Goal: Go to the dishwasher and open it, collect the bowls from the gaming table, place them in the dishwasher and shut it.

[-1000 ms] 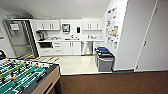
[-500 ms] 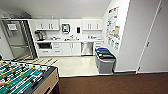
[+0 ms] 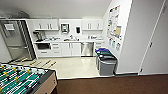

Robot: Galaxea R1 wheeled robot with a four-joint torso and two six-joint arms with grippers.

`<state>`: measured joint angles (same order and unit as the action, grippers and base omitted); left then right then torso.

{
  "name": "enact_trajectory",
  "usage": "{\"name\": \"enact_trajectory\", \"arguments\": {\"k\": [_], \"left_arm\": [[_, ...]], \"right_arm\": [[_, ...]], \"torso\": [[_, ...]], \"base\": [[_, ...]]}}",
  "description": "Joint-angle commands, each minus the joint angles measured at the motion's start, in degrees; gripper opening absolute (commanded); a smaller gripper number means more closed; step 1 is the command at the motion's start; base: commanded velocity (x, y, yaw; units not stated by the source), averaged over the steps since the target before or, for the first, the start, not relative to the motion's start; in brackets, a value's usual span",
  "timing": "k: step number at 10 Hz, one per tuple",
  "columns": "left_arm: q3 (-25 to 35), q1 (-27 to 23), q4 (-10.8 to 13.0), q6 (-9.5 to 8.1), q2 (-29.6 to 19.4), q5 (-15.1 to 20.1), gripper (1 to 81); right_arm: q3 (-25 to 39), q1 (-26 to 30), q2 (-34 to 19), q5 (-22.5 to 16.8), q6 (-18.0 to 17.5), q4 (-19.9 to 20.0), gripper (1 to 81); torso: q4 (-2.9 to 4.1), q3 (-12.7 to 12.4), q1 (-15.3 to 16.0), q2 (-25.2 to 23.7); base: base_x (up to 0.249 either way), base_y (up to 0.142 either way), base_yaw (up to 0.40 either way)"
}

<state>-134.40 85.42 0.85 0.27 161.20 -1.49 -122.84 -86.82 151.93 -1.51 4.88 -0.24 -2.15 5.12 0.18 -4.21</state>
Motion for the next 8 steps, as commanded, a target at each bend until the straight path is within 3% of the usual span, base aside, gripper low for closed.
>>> {"name": "enact_trajectory", "arguments": {"k": [1, 8], "left_arm": [[-0.4, -2.9, 0.5, 0.52, -0.2, 3.0, 81.1], [-1.1, -2.9, 0.2, 0.52, -0.3, 2.5, 81.1]], "right_arm": [[0.6, 2.8, -1.2, -3.3, 0.3, -0.2, 81.1], [0.5, 2.5, -1.0, -3.2, 0.3, -0.3, 81.1]], "torso": [[0.00, 0.0, 0.0, 0.0], [0.00, 0.0, 0.0, 0.0]], "base": [[0.189, 0.000, 0.000], [0.189, 0.000, 0.000]]}}
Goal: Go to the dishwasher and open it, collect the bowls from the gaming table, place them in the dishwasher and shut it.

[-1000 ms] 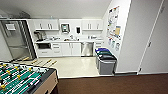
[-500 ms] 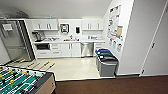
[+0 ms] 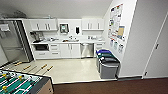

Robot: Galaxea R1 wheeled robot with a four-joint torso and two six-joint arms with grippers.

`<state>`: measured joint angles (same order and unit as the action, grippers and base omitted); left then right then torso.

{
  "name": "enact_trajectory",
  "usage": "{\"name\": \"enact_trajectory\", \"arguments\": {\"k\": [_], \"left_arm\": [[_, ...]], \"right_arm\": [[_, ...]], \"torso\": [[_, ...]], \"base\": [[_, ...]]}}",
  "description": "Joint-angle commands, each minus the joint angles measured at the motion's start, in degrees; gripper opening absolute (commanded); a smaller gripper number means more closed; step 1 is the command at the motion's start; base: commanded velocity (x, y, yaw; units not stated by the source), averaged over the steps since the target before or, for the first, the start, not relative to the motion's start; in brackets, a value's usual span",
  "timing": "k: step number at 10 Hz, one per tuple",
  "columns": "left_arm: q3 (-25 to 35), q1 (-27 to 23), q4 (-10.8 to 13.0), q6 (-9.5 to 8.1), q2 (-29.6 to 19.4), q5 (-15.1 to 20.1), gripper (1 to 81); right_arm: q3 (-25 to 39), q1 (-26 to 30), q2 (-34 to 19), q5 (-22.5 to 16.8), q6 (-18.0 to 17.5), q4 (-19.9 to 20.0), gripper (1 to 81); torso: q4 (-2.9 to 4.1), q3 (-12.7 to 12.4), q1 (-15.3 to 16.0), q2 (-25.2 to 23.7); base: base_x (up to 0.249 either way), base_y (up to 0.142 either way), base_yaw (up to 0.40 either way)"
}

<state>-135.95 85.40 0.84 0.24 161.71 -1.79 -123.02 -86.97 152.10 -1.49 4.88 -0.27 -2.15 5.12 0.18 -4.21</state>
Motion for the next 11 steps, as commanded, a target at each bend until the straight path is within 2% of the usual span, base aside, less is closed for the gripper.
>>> {"name": "enact_trajectory", "arguments": {"k": [1, 11], "left_arm": [[0.4, -2.8, 0.2, 0.55, -0.8, 2.8, 81.1], [0.3, -2.9, 0.0, 0.55, -0.9, 2.7, 81.1]], "right_arm": [[0.7, 2.6, -1.2, -3.2, 0.3, -0.3, 81.1], [0.2, 2.5, -1.2, -2.4, 0.0, 0.2, 81.1]], "torso": [[0.00, 0.0, 0.0, 0.0], [0.00, 0.0, 0.0, 0.0]], "base": [[0.189, 0.000, 0.000], [0.209, 0.000, 0.000]]}}
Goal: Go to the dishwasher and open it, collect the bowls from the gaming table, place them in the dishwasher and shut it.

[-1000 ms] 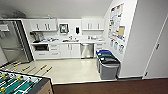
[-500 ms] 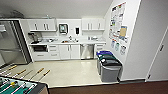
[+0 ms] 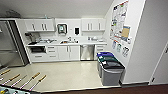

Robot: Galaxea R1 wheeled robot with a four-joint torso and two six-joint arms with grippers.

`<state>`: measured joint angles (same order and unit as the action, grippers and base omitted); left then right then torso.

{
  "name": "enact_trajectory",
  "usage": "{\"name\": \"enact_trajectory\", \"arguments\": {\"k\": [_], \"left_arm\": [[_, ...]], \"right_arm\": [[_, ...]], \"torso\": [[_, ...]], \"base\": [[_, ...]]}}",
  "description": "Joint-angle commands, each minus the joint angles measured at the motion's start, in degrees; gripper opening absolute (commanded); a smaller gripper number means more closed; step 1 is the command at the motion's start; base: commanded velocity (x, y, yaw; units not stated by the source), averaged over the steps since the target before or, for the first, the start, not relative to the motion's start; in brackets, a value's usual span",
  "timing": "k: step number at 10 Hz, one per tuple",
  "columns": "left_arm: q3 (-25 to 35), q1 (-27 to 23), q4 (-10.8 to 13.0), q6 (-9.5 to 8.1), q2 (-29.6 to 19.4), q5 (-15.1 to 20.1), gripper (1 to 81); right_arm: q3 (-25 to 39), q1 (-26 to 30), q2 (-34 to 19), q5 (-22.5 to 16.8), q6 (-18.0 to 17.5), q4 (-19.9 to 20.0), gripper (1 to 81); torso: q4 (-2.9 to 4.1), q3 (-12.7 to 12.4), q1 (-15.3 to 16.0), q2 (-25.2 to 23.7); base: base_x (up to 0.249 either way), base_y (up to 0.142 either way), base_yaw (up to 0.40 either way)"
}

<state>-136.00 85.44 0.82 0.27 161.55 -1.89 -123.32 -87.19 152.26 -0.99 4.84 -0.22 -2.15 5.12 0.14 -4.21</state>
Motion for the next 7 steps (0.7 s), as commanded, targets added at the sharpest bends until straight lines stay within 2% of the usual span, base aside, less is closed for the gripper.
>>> {"name": "enact_trajectory", "arguments": {"k": [1, 7], "left_arm": [[0.4, -3.0, 0.0, 0.52, -0.8, 2.2, 81.1], [0.1, -2.9, 0.1, 0.52, -0.6, 2.2, 81.1]], "right_arm": [[0.5, 2.7, -1.3, -2.9, 0.0, -0.1, 81.1], [0.2, 2.7, -1.2, -2.9, 0.3, -0.3, 81.1]], "torso": [[0.00, 0.0, 0.0, 0.0], [0.00, 0.0, 0.0, 0.0]], "base": [[0.240, 0.000, 0.000], [0.240, 0.000, 0.000]]}}
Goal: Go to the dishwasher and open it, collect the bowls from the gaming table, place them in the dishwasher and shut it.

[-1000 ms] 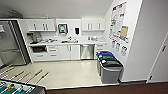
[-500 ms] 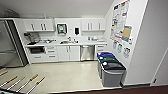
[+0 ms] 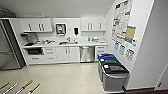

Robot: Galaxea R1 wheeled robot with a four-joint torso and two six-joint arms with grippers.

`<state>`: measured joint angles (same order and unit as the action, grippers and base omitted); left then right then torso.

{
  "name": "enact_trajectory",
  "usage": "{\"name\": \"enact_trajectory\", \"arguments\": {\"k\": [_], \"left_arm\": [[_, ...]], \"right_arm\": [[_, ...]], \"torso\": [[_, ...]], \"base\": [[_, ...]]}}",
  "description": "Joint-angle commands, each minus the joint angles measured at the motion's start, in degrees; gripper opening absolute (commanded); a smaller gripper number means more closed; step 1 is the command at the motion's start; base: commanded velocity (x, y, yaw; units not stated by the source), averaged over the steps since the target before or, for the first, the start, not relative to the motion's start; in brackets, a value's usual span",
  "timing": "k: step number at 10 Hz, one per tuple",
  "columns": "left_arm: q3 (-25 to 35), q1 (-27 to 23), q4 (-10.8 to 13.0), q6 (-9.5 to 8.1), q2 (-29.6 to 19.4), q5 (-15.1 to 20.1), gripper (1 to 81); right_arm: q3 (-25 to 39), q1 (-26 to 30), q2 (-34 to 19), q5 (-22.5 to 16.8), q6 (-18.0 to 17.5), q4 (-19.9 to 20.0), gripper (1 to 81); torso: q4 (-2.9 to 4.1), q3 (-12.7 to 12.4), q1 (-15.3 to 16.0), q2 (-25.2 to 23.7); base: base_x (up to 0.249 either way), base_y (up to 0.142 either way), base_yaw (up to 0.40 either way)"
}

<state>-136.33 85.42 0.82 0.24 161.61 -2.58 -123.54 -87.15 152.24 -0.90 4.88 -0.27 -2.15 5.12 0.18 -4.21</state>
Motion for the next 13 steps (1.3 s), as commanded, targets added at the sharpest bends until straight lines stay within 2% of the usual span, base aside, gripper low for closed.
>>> {"name": "enact_trajectory", "arguments": {"k": [1, 13], "left_arm": [[0.3, -2.8, 0.1, 0.55, -0.7, 2.9, 81.1], [-0.3, -2.8, 0.0, 0.55, -0.5, 2.9, 81.1]], "right_arm": [[0.3, 2.6, -1.2, -3.0, 0.3, -0.3, 81.1], [-0.3, 2.6, -0.7, -3.0, 0.3, -0.4, 81.1]], "torso": [[0.00, 0.0, 0.0, 0.0], [0.00, 0.0, 0.0, 0.0]], "base": [[0.240, 0.000, 0.000], [0.198, 0.000, 0.000]]}}
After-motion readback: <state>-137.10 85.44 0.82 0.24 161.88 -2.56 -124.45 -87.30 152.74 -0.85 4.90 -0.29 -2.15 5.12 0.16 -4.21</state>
